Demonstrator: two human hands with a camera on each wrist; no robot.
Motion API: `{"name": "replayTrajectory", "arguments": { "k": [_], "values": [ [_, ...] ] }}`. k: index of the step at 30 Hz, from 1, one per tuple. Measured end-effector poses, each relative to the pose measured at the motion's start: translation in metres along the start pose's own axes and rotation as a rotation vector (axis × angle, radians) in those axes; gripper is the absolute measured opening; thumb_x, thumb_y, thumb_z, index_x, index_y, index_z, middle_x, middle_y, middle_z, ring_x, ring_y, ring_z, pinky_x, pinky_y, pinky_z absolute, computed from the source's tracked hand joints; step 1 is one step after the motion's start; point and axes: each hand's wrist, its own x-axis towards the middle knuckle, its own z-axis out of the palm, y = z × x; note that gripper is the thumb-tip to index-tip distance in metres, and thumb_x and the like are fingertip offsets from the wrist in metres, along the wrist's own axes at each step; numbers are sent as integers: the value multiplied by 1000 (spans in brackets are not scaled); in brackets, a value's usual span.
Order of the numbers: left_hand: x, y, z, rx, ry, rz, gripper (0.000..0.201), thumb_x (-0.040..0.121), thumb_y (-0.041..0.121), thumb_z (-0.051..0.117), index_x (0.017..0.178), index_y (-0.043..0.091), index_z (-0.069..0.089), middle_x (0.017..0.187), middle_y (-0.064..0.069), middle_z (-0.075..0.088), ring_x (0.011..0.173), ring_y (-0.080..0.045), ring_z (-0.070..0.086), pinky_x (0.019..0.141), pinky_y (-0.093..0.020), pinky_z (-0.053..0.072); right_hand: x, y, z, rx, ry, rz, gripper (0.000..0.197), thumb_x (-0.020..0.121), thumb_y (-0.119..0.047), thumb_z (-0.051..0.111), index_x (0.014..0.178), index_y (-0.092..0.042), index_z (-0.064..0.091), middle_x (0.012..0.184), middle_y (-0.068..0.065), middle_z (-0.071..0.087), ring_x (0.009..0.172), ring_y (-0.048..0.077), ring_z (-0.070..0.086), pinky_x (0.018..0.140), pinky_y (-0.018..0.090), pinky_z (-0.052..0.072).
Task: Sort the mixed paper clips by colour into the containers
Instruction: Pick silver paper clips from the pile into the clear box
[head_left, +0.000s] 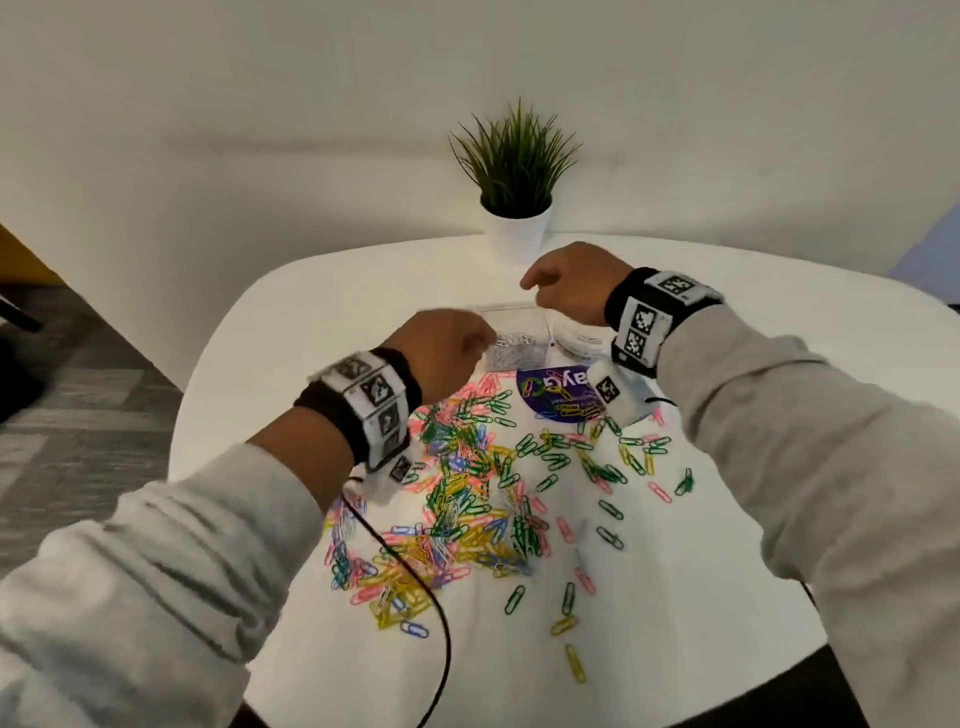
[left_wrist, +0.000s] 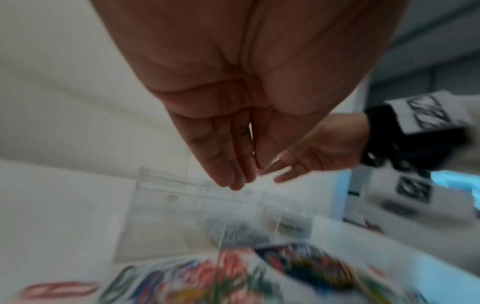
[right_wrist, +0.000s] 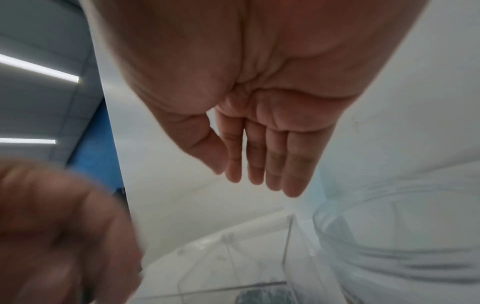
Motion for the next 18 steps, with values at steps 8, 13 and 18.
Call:
{"name": "replayTrajectory", "arguments": {
  "k": [8, 13, 18],
  "values": [
    [-136, 9, 55, 409, -407, 319, 55, 101, 42, 39, 154, 34, 25, 163, 2, 16, 150, -20, 18, 120, -34, 23, -146, 15, 36, -122, -295, -66, 22, 93, -17, 53, 105, -26, 69, 95, -15, 58, 88, 7, 51, 79, 21, 37],
    [-166, -4, 66, 464, -381, 320, 63, 95, 51, 20, 153, 28, 29, 162, -8, 22, 150, -28, 18, 120, -42, 24, -205, 30, 84, -187, -415, -42, 32, 98, -33, 48, 126, -41, 59, 114, -10, 53, 107, 15, 54, 96, 30, 44],
    [-187, 11, 61, 315, -190, 415, 36, 98, 32, 47, 132, 29, 60, 141, 0, 52, 127, -25, 52, 98, -43, 50, -216, 31, 109, -273, -309, -20, 35, 100, -39, 45, 134, -36, 49, 125, -2, 46, 111, 23, 54, 91, 33, 45]
  ]
}}
